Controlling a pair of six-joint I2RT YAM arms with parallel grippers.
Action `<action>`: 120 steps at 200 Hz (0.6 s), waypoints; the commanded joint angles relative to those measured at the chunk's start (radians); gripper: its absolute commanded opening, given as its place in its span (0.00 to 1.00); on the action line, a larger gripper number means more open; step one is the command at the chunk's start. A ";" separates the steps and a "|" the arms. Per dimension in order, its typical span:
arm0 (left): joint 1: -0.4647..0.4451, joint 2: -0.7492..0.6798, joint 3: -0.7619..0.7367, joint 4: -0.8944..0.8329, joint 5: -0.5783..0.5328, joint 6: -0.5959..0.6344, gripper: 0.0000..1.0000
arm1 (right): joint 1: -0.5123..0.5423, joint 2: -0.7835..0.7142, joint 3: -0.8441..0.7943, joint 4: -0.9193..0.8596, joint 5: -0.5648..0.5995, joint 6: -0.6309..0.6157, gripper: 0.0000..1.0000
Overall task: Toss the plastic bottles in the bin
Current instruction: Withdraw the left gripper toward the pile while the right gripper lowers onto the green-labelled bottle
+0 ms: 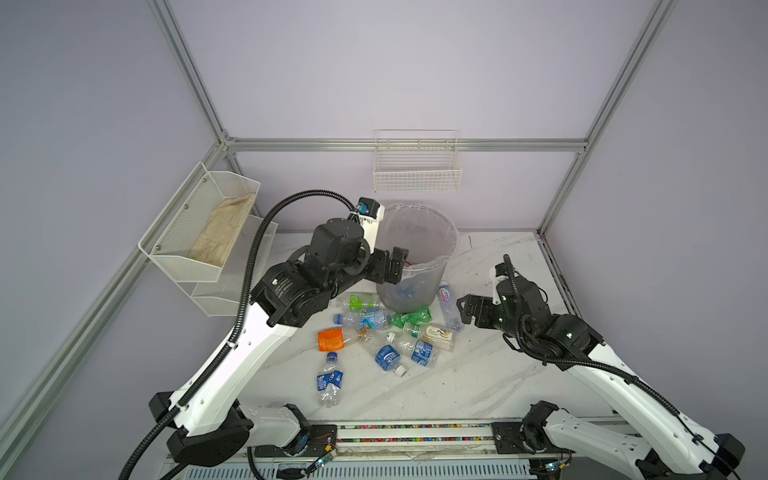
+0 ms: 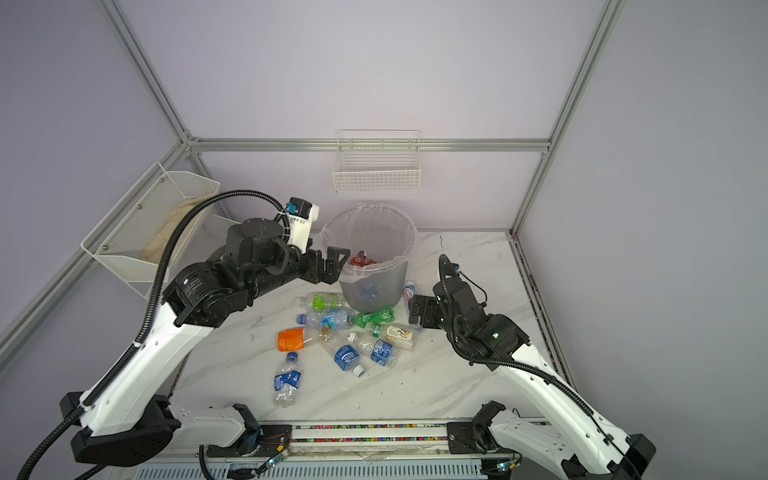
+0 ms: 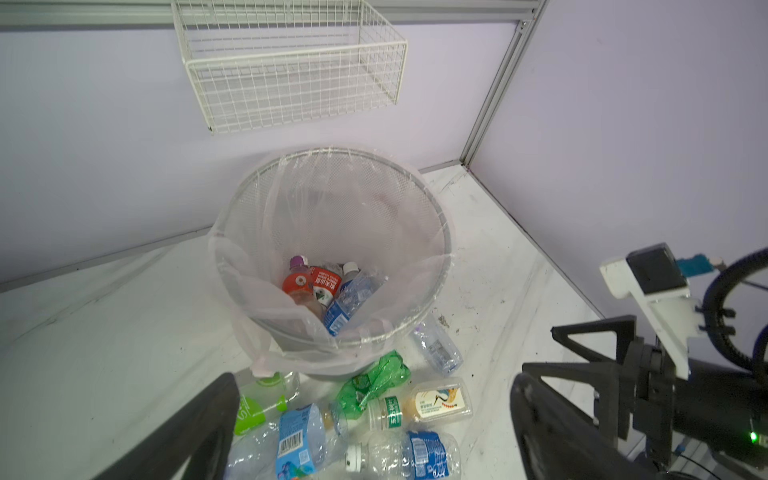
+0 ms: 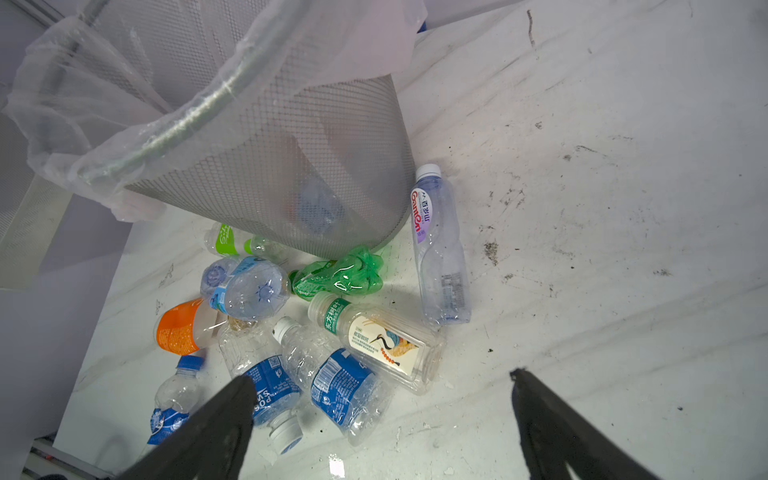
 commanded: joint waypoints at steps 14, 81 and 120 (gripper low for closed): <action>-0.033 -0.175 -0.236 0.054 -0.038 -0.086 1.00 | 0.002 0.045 0.045 -0.048 -0.024 -0.145 0.98; -0.064 -0.479 -0.631 0.053 -0.057 -0.279 1.00 | 0.005 0.124 0.068 -0.012 -0.134 -0.303 0.97; -0.090 -0.590 -0.800 0.034 -0.049 -0.390 0.99 | 0.021 0.217 0.080 -0.017 -0.134 -0.335 0.97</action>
